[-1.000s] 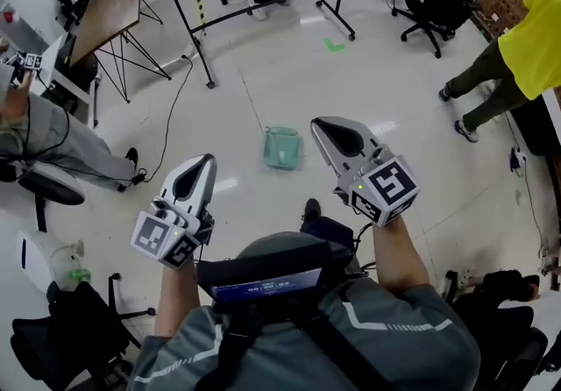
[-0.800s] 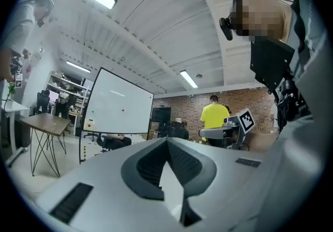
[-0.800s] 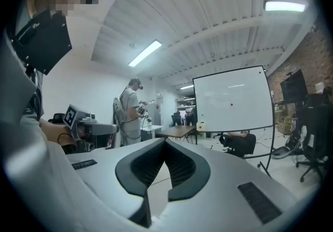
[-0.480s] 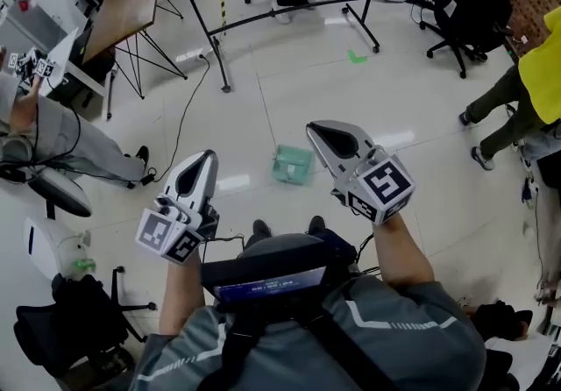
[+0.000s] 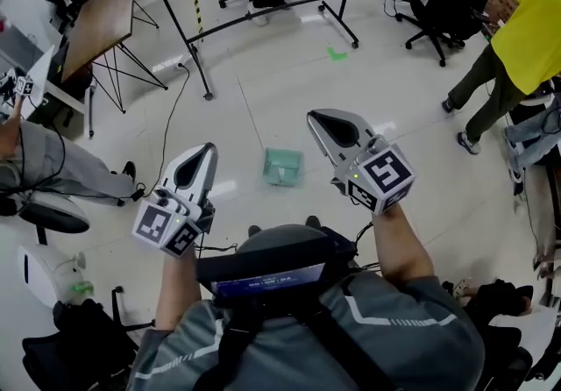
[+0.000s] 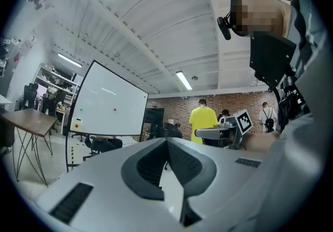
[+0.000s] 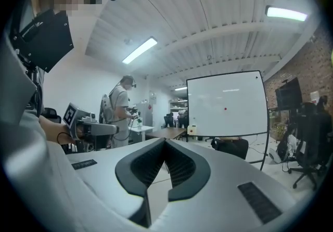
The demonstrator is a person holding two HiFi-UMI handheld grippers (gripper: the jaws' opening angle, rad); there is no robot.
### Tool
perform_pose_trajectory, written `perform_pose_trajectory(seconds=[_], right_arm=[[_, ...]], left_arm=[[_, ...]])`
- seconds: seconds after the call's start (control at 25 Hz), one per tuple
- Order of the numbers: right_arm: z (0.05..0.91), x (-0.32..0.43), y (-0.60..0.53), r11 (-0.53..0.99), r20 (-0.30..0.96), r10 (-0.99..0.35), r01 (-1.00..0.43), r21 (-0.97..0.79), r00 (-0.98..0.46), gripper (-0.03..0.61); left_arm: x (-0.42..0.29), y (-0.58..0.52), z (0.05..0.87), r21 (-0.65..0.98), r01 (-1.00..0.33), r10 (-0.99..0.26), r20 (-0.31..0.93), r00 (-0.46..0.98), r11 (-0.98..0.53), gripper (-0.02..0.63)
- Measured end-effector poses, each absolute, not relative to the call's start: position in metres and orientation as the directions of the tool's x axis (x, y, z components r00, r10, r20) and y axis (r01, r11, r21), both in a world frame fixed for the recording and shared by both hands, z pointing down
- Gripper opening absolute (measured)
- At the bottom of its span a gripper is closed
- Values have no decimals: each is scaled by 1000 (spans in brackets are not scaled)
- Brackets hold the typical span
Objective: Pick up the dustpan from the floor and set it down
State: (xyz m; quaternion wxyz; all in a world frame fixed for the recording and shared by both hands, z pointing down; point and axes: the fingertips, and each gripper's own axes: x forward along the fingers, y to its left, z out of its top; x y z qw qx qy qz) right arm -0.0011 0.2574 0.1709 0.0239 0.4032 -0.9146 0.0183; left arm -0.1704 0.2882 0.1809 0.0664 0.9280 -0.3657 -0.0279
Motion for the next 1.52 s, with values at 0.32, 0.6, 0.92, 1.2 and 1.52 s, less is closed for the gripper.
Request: perform_pose_trajectory(seconds=[0.32, 0.6, 0.92, 1.2, 1.52], right_arm=[[224, -9, 229, 700, 186, -696, -713, -40, -694, 69], [356, -2, 189, 722, 381, -615, -688, -81, -690, 119], [535, -19, 147, 785, 537, -455, -605, -135, -711, 181], [676, -38, 127, 834, 648, -326, -532, -146, -688, 244], [757, -43, 133, 888, 724, -249, -449, -94, -643, 265]], left_arm=[[-149, 257, 222, 195, -631, -636, 44, 770, -751, 25], [-135, 212, 350, 316, -633, -607, 191, 772, -706, 26], [-129, 147, 512, 352, -652, -581, 295, 759, -672, 26], [-147, 109, 643, 373, -705, -594, 379, 710, -604, 30], [-133, 115, 725, 412, -713, -541, 466, 700, -568, 64]])
